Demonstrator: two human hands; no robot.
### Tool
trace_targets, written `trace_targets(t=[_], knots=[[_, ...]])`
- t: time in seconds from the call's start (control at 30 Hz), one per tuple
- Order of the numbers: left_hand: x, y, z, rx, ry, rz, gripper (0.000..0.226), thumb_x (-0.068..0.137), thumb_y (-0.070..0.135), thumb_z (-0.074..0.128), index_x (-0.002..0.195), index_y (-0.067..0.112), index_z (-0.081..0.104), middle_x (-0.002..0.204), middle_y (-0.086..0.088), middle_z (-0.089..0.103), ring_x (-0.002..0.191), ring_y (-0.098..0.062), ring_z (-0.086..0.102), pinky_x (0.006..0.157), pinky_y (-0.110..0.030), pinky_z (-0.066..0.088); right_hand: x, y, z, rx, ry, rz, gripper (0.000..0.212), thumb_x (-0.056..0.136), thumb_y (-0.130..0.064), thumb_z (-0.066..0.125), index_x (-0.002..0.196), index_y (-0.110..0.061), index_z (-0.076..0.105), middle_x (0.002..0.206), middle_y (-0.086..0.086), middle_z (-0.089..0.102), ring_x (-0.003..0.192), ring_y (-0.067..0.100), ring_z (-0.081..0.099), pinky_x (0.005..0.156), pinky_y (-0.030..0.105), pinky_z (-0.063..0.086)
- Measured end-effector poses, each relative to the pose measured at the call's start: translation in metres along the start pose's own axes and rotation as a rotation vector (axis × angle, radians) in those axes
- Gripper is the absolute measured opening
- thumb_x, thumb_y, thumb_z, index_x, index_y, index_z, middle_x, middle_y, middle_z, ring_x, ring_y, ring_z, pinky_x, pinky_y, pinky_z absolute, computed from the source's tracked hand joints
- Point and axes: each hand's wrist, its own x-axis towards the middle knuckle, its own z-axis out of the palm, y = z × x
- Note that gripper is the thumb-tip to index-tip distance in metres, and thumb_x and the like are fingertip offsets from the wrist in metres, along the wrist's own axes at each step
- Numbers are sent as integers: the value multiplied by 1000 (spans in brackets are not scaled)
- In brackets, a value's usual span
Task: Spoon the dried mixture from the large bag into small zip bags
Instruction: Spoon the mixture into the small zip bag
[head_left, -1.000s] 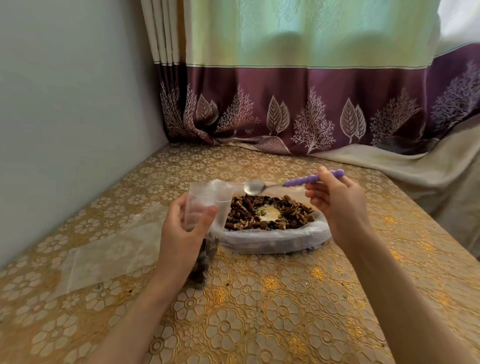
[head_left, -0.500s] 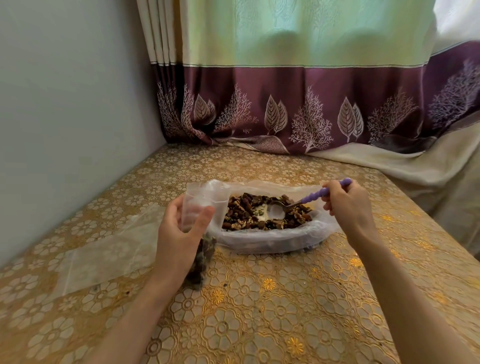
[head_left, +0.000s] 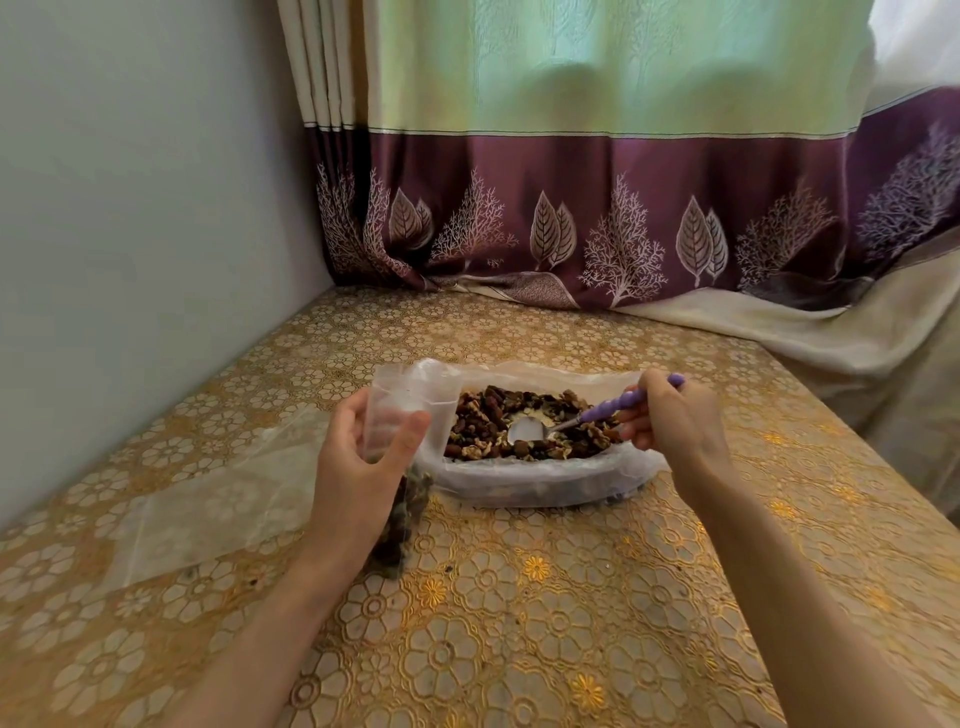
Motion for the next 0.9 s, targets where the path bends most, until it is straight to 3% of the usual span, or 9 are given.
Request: trace_targets(t=[0.07, 0.2, 0.33, 0.73, 0.9], knots=[[0, 0, 0, -1, -1, -6, 70, 65, 60, 61, 123, 22, 49, 103, 12, 64, 90, 3, 62, 74, -12, 48, 0, 1, 0, 16, -18, 31, 30, 86, -3, 36, 62, -4, 55, 64, 12, 71, 42, 13, 44, 41, 22, 34], [-1, -1, 0, 0, -7, -20, 63, 71, 57, 62, 122, 23, 49, 103, 9, 65, 93, -3, 63, 87, -31, 50, 0, 2, 3, 29, -46, 65, 28, 86, -2, 36, 66, 0, 55, 62, 12, 71, 41, 13, 45, 37, 20, 34], [0, -1, 0, -12, -8, -29, 71, 64, 66, 65, 120, 25, 50, 103, 8, 66, 93, -7, 65, 88, -37, 51, -2, 4, 13, 13, -123, 126, 42, 89, -2, 37, 55, -5, 61, 64, 12, 71, 44, 13, 50, 40, 20, 37], [0, -2, 0, -4, -27, -9, 84, 57, 69, 60, 126, 22, 47, 102, 10, 66, 90, 1, 63, 79, -20, 47, -1, 3, 3, 68, 33, 94, 31, 91, -2, 38, 67, 1, 58, 52, 7, 67, 38, 9, 53, 36, 17, 40], [0, -3, 0, 14, -35, -18, 84, 65, 69, 62, 130, 20, 44, 107, 9, 64, 97, -6, 62, 87, -28, 49, -1, 0, 1, 134, 78, 120, 38, 94, -5, 39, 62, -1, 58, 48, 4, 65, 38, 7, 52, 37, 15, 40]])
